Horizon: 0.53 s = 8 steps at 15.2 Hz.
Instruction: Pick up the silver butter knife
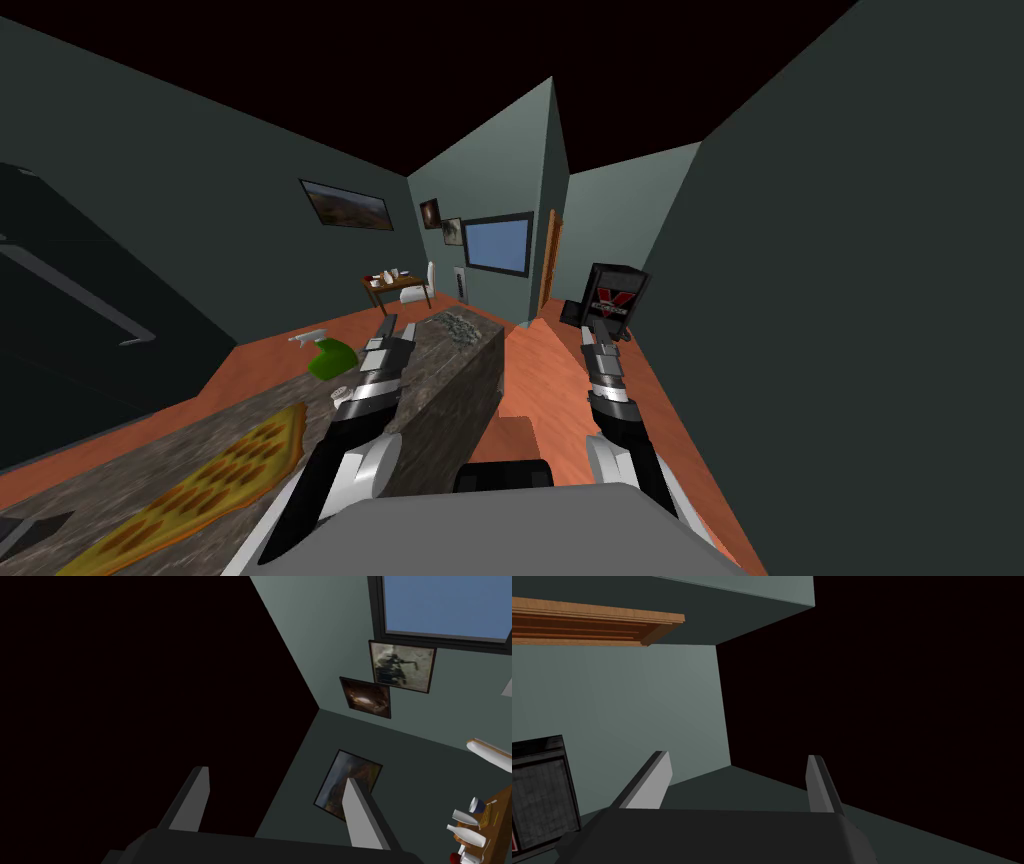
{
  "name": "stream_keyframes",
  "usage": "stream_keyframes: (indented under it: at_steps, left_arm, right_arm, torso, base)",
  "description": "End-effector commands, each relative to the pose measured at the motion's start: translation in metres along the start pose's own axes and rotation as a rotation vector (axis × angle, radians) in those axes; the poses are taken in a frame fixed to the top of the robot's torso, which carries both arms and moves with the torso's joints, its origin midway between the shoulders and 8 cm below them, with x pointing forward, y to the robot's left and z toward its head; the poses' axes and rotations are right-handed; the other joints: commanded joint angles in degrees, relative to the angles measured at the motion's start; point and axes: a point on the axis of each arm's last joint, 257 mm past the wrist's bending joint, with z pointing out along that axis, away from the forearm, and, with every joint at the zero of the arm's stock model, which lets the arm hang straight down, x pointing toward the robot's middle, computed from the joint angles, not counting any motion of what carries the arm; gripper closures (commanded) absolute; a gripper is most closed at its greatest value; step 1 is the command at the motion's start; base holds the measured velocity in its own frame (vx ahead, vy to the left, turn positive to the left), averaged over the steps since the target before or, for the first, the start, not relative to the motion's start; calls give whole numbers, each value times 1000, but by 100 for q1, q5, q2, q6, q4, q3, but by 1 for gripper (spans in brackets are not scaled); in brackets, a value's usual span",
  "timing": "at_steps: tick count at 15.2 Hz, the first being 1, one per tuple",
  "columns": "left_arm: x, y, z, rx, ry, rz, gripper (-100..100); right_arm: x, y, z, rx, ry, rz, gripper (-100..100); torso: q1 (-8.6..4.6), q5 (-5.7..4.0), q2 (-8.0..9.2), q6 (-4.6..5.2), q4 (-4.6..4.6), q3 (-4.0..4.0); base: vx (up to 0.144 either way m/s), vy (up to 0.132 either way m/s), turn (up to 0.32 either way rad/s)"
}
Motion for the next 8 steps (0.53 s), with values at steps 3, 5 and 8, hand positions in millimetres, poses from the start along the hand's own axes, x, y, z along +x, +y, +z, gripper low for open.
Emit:
stream_keyframes:
  at_steps: [3, 5, 8]
  left_arm:
    - [-3, 12, 4, -41, 43, 9, -100]
    - [-7, 18, 6, -61, 49, 5, -100]
    - [-16, 32, 11, -111, 50, -12, -100]
  right_arm:
    - [0, 0, 0, 0, 0, 0, 0]
    - [0, 0, 0, 0, 0, 0, 0]
    - [0, 0, 0, 0, 0, 0, 0]
  torso:
    - [5, 1, 1, 1, 0, 0]
    - [11, 2, 4, 1, 1, 2]
    - [15, 3, 6, 2, 1, 4]
  base:
    - [-6, 10, -39]
    - [-15, 22, -69]
    - [-16, 27, -81]
